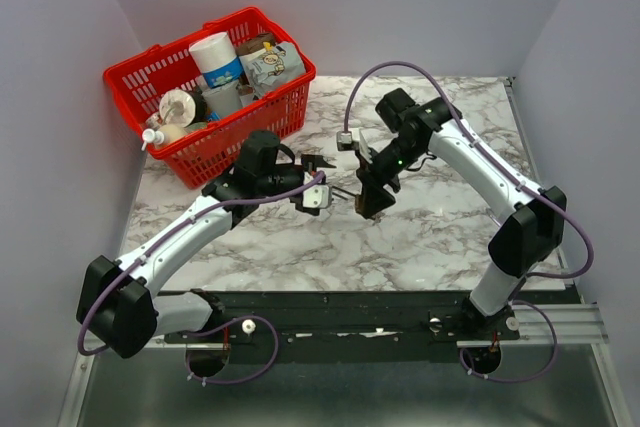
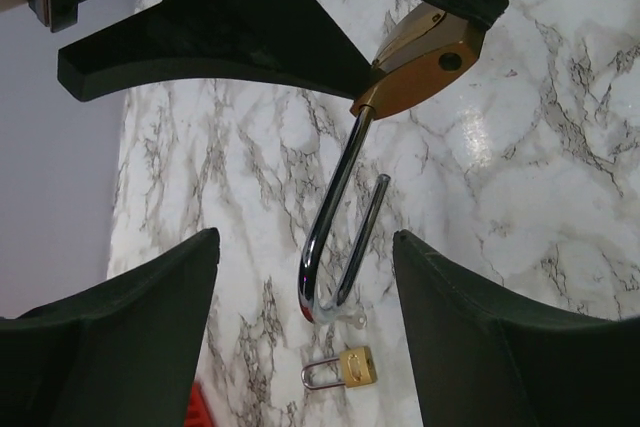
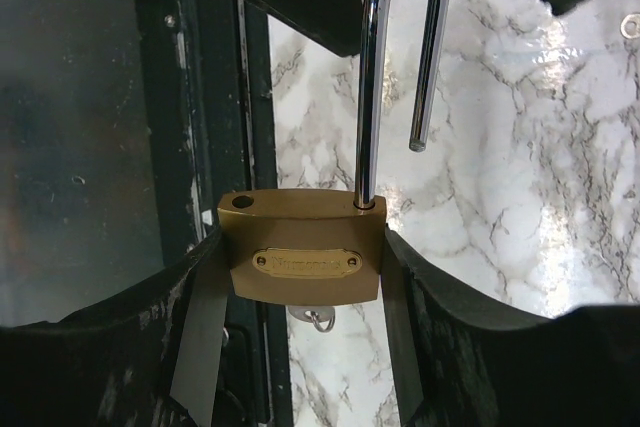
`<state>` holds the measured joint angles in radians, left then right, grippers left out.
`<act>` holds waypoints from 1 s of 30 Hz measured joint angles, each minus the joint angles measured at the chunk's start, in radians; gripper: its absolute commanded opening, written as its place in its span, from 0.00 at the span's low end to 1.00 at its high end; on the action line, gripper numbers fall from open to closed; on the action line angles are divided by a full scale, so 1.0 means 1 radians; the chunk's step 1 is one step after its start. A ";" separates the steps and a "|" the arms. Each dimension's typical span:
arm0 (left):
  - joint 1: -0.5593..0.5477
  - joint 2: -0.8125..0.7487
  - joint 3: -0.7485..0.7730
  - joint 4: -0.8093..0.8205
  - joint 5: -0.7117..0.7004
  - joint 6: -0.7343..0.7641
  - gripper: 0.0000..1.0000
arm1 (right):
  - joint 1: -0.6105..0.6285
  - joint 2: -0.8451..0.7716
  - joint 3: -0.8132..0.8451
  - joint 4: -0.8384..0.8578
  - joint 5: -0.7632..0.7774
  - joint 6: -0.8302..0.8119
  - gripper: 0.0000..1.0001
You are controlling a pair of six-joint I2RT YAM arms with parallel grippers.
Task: Lock with the key
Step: Pick up the lock from the center of the board.
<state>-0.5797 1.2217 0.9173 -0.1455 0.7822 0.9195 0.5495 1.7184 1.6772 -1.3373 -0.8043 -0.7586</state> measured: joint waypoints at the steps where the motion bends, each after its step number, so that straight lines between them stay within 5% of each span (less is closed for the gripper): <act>1: -0.002 0.002 0.000 -0.008 0.000 0.010 0.72 | 0.009 0.000 0.000 0.000 0.000 0.000 0.01; 17: -0.007 0.008 0.001 -0.105 0.005 0.087 0.37 | 0.063 -0.006 0.005 0.000 0.003 0.010 0.01; 22: -0.007 0.012 0.011 -0.140 0.015 0.100 0.04 | 0.068 -0.011 0.011 -0.003 0.005 0.010 0.01; 25: -0.007 0.028 0.029 -0.204 0.030 0.112 0.00 | 0.065 -0.014 0.023 -0.010 0.020 -0.002 0.01; 26: -0.007 0.035 0.037 -0.210 0.036 0.112 0.00 | 0.066 -0.015 0.023 -0.012 0.024 -0.002 0.03; 28: -0.007 0.037 0.042 -0.222 0.039 0.113 0.00 | 0.067 -0.016 0.024 -0.015 0.024 -0.001 0.34; 29: -0.007 0.037 0.042 -0.223 0.041 0.112 0.00 | 0.068 -0.015 0.026 -0.018 0.025 0.000 0.70; 30: -0.007 0.036 0.042 -0.224 0.043 0.109 0.00 | 0.068 -0.015 0.029 -0.020 0.026 0.002 0.81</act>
<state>-0.5865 1.2579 0.9596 -0.3691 0.8253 1.0286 0.6178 1.7031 1.7061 -1.3571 -0.7788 -0.7563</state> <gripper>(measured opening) 0.088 0.632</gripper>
